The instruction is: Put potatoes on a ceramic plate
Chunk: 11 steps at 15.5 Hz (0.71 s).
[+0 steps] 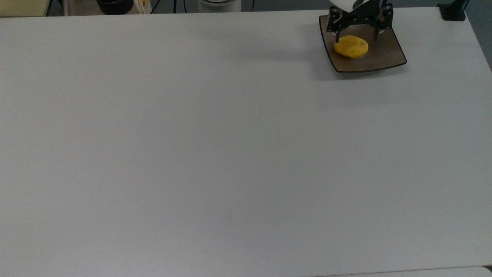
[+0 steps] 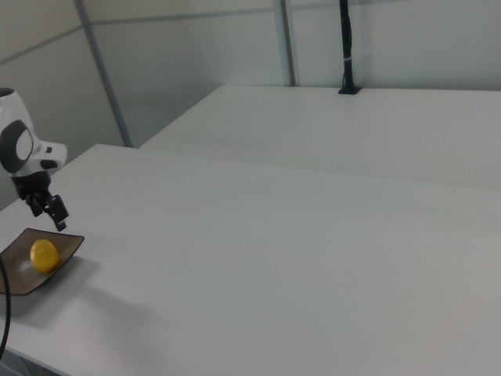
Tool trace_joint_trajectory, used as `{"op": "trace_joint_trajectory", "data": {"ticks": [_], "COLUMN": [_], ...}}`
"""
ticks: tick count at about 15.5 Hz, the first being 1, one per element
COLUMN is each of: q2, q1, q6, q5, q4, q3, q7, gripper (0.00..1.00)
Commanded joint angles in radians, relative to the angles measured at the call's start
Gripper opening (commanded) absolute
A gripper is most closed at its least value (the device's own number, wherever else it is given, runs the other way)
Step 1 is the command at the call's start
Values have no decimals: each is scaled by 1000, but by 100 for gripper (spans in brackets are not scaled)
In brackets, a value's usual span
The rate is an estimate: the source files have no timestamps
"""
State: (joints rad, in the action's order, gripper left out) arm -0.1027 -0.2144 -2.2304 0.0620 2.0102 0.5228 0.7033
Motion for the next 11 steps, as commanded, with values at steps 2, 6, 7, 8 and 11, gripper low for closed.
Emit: {"op": "trace_joint_trajectory", "data": {"ticks": [2, 6, 7, 8, 11], "q2": [46, 90, 83, 81, 92], "q1": [35, 39, 38, 35, 36], "q6": [145, 279, 329, 394, 469], "q5": [-100, -125, -143, -148, -163], "q4": [-8, -68, -112, -157, -199], "q3": [-64, -245, -291, -328, -404], "q7": [-148, -365, -422, -464, -518], "gripper": [100, 100, 100, 100, 100]}}
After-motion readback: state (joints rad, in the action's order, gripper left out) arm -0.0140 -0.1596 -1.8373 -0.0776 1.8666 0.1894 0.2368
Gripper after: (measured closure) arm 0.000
